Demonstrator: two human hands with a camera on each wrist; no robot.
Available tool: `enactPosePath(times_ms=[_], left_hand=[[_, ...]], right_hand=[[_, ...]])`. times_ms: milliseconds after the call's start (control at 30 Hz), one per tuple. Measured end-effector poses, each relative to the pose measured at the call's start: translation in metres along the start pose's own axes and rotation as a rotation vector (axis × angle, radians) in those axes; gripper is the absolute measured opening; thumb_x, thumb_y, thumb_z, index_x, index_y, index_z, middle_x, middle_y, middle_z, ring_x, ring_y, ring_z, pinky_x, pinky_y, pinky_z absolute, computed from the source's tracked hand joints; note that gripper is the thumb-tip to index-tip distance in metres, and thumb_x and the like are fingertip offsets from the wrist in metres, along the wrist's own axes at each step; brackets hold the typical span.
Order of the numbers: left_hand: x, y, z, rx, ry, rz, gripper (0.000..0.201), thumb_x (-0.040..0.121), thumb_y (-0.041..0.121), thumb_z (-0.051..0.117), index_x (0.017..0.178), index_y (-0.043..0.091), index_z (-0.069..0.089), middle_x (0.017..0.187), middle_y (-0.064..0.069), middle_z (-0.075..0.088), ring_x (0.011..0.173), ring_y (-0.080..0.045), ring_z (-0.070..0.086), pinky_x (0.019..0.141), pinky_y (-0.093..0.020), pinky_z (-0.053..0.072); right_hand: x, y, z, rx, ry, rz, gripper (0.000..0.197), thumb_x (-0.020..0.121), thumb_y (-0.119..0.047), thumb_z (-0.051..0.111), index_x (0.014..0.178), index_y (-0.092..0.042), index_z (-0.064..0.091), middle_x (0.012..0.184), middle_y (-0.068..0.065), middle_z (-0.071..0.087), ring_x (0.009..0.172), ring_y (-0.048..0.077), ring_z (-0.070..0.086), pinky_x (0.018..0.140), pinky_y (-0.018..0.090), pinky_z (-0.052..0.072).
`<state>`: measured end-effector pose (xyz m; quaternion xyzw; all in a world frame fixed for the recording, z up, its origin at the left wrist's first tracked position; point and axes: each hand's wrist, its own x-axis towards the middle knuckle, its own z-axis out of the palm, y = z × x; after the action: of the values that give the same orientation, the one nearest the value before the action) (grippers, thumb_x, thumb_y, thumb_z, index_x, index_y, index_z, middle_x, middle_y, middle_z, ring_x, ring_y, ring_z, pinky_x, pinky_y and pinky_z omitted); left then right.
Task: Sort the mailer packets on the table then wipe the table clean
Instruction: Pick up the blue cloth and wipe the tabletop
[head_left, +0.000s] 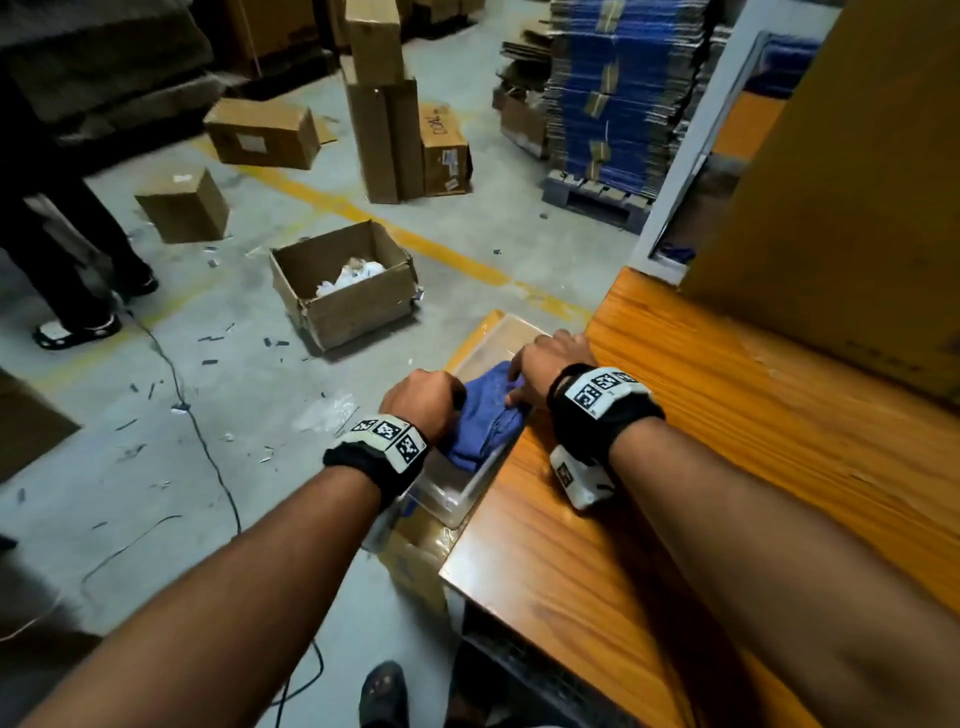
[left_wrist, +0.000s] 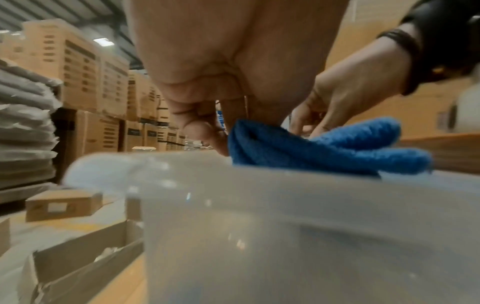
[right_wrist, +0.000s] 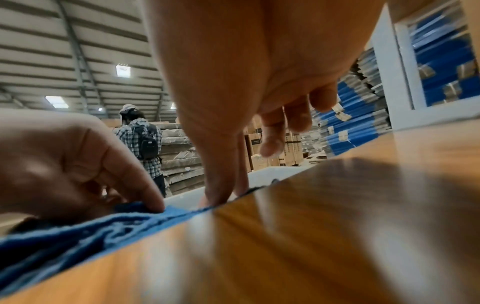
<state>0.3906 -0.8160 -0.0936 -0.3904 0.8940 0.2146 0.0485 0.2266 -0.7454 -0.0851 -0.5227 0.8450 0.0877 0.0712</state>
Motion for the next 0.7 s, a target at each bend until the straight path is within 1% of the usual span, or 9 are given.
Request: enactPosePath(times_ms=[100, 167, 233, 333, 400, 467, 567, 633, 700], left_hand=[[0.003, -0.004, 0.001, 0.101, 0.001, 0.05, 0.031, 0.085, 0.025, 0.062, 0.115, 0.027, 0.066, 0.114, -0.017, 0.06, 0.099, -0.038, 0.061, 0.087, -0.037, 0.051], [0.004, -0.01, 0.0, 0.09, 0.065, 0.165, 0.039, 0.088, 0.028, 0.062, 0.127, 0.027, 0.06, 0.125, -0.009, 0.058, 0.109, -0.031, 0.056, 0.095, -0.036, 0.047], [0.001, -0.014, -0.002, 0.092, 0.056, 0.294, 0.034, 0.088, 0.027, 0.062, 0.122, 0.028, 0.065, 0.124, 0.0, 0.062, 0.11, -0.025, 0.056, 0.094, -0.033, 0.046], [-0.009, -0.012, -0.003, 0.275, -0.176, 0.381, 0.024, 0.091, 0.035, 0.056, 0.111, 0.039, 0.067, 0.112, -0.004, 0.064, 0.103, -0.028, 0.059, 0.088, -0.034, 0.048], [-0.013, -0.007, 0.003, 0.522, -0.299, 0.422, 0.027, 0.096, 0.033, 0.049, 0.119, 0.042, 0.061, 0.116, -0.003, 0.061, 0.108, -0.029, 0.056, 0.092, -0.035, 0.04], [-0.012, -0.002, 0.009, 0.685, -0.38, 0.444, 0.032, 0.099, 0.031, 0.042, 0.126, 0.044, 0.054, 0.124, 0.002, 0.06, 0.115, -0.025, 0.053, 0.098, -0.039, 0.033], [-0.012, 0.001, 0.01, 0.699, -0.386, 0.439, 0.033, 0.099, 0.032, 0.043, 0.129, 0.044, 0.052, 0.125, 0.002, 0.06, 0.118, -0.025, 0.05, 0.1, -0.042, 0.03], [-0.014, -0.003, 0.006, 0.658, -0.307, 0.48, 0.032, 0.098, 0.034, 0.043, 0.127, 0.039, 0.054, 0.121, 0.003, 0.061, 0.116, -0.024, 0.05, 0.099, -0.043, 0.031], [-0.018, -0.009, 0.003, 0.626, -0.244, 0.521, 0.032, 0.097, 0.039, 0.041, 0.126, 0.036, 0.054, 0.123, 0.008, 0.061, 0.121, -0.023, 0.047, 0.104, -0.047, 0.026]], right_hand=[[0.005, -0.001, -0.005, -0.084, -0.054, -0.038, 0.049, 0.075, -0.064, 0.065, 0.116, -0.036, 0.064, 0.128, 0.002, 0.057, 0.121, 0.028, 0.045, 0.097, 0.039, 0.032], [0.006, 0.002, -0.01, -0.122, -0.085, -0.063, 0.045, 0.078, -0.063, 0.063, 0.114, -0.036, 0.066, 0.125, 0.0, 0.057, 0.12, 0.027, 0.045, 0.095, 0.041, 0.033], [0.007, 0.006, -0.012, -0.154, -0.153, -0.089, 0.042, 0.079, -0.063, 0.062, 0.11, -0.035, 0.068, 0.121, -0.003, 0.06, 0.118, 0.025, 0.045, 0.093, 0.042, 0.032], [0.013, -0.002, -0.011, -0.21, -0.299, -0.114, 0.039, 0.087, -0.056, 0.056, 0.113, -0.028, 0.067, 0.121, -0.001, 0.062, 0.119, 0.024, 0.048, 0.099, 0.042, 0.03], [0.02, -0.012, -0.004, -0.249, -0.413, -0.109, 0.043, 0.091, -0.055, 0.052, 0.119, -0.023, 0.063, 0.126, 0.004, 0.06, 0.123, 0.026, 0.05, 0.108, 0.044, 0.026], [0.025, -0.018, 0.01, -0.257, -0.465, -0.076, 0.051, 0.09, -0.059, 0.049, 0.121, -0.021, 0.062, 0.126, 0.006, 0.061, 0.122, 0.028, 0.053, 0.112, 0.047, 0.024], [0.029, -0.021, 0.013, -0.27, -0.393, -0.084, 0.056, 0.086, -0.066, 0.047, 0.11, -0.02, 0.065, 0.115, 0.008, 0.066, 0.109, 0.03, 0.061, 0.105, 0.047, 0.031], [0.032, -0.023, 0.005, -0.235, -0.367, -0.098, 0.049, 0.09, -0.061, 0.046, 0.11, -0.02, 0.065, 0.114, 0.005, 0.065, 0.109, 0.028, 0.06, 0.101, 0.044, 0.035], [0.035, -0.025, -0.001, -0.195, -0.343, -0.152, 0.042, 0.093, -0.054, 0.047, 0.117, -0.025, 0.064, 0.121, 0.0, 0.064, 0.112, 0.026, 0.058, 0.096, 0.038, 0.039]])
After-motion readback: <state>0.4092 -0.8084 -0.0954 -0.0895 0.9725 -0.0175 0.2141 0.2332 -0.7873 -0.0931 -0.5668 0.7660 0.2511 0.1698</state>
